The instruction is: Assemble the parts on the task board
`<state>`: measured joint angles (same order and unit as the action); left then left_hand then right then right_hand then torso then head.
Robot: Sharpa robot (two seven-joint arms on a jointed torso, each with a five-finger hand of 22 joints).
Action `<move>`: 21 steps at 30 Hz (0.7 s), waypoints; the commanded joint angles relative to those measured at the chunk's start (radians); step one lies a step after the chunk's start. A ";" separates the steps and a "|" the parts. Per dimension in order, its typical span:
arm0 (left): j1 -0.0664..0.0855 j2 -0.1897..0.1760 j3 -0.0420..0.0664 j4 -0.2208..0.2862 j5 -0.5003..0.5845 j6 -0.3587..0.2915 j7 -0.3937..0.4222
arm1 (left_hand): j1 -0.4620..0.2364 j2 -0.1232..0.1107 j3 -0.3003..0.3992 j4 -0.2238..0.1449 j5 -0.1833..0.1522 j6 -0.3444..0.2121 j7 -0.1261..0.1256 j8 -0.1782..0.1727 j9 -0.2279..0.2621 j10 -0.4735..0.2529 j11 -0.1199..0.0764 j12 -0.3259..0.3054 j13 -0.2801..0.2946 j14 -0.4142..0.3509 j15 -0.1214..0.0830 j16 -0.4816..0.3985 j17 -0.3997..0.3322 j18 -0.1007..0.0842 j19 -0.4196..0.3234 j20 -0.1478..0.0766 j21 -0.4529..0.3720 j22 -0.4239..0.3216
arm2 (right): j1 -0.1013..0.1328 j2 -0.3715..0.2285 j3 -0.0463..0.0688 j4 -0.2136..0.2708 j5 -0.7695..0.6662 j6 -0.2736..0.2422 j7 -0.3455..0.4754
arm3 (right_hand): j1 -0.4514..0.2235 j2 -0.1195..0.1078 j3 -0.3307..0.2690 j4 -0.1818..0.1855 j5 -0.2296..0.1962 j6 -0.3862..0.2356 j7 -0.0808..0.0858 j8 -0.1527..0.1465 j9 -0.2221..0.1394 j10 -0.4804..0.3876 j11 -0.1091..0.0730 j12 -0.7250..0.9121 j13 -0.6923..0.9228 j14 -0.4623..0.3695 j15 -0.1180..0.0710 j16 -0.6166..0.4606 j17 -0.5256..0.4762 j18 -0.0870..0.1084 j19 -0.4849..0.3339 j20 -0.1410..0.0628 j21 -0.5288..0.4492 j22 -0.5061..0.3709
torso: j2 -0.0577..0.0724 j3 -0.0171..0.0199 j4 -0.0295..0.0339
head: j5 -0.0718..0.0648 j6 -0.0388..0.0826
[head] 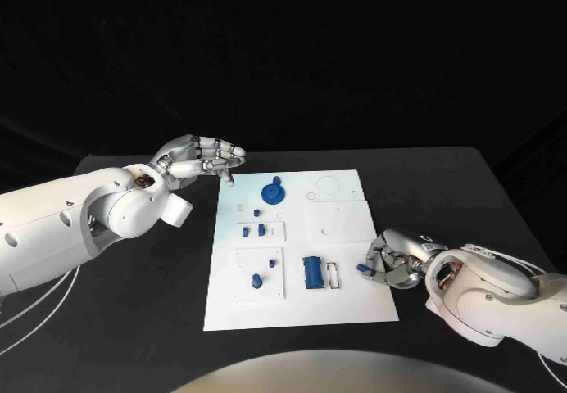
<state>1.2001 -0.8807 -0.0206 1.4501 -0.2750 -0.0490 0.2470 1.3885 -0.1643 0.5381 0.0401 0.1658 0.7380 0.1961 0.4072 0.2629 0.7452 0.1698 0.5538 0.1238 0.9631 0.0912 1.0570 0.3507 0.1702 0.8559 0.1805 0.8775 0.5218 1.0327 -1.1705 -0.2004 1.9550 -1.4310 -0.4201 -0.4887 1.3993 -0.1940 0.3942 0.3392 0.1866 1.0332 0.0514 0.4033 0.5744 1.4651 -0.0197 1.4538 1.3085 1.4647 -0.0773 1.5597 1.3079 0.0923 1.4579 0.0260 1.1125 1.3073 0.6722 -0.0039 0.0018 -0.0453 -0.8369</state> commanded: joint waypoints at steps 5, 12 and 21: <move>0.000 0.001 0.001 0.003 0.004 0.006 0.005 | -0.002 -0.002 0.002 0.004 0.003 -0.008 0.040 0.004 -0.001 -0.005 0.002 0.006 -0.001 -0.007 0.000 0.006 -0.001 0.014 -0.004 0.001 -0.005 -0.001 | 0.012 -0.002 0.000 0.039 0.210 -0.138 0.039 | -0.069 0.001 0.197 -0.166 -0.006 -0.009 -0.004 0.022 0.035 0.061 -0.007 0.006 0.189 0.102 -0.009 0.003 0.241 -0.013 0.009 -0.003 0.003 0.123 | 0.000 -0.0015 0.0003 | -0.001 -0.003; 0.000 -0.001 0.001 0.004 0.004 0.009 0.001 | 0.000 -0.001 0.004 0.003 0.003 -0.009 0.040 0.006 -0.001 -0.007 0.003 0.008 -0.002 -0.008 0.000 0.007 -0.002 0.014 -0.004 0.001 -0.004 -0.001 | 0.017 0.016 0.000 0.056 0.322 -0.151 0.055 | -0.167 -0.007 0.186 -0.125 -0.012 -0.006 -0.001 0.023 0.041 0.061 -0.004 0.005 0.190 0.102 -0.007 0.003 0.241 -0.012 0.009 -0.002 -0.004 0.122 | 0.001 -0.0006 -0.0001 | 0.001 -0.004; 0.001 -0.004 0.001 0.009 0.004 0.014 -0.001 | -0.001 -0.002 0.004 0.003 0.003 -0.009 0.040 0.006 -0.001 -0.007 0.003 0.008 -0.002 -0.008 0.000 0.007 -0.002 0.014 -0.004 0.001 -0.004 -0.001 | 0.007 0.056 0.000 0.046 0.382 -0.114 0.053 | -0.200 -0.006 0.170 -0.113 -0.013 -0.002 -0.002 0.023 0.044 0.064 -0.004 0.011 0.194 0.102 -0.007 0.004 0.243 -0.012 0.010 -0.002 -0.006 0.123 | 0.001 -0.0005 0.0010 | 0.005 -0.008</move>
<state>1.2000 -0.8845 -0.0206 1.4553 -0.2751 -0.0476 0.2433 1.3885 -0.1643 0.5381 0.0402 0.1658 0.7346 0.1926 0.4072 0.2630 0.7453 0.1698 0.5578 0.1229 0.9631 0.0912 1.0570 0.3508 0.1702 0.8559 0.1805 0.8777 0.5220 1.0429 -1.1197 -0.2004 2.0033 -1.1011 -0.5482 -0.4463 1.2081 -0.2023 0.5691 0.2277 0.1789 1.0239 0.0549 0.4219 0.6176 1.4650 -0.0196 1.4592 1.3086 1.4683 -0.0808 1.5597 1.3077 0.0923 1.4609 0.0231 1.1091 1.3079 0.6728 -0.0046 0.0026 -0.0413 -0.8427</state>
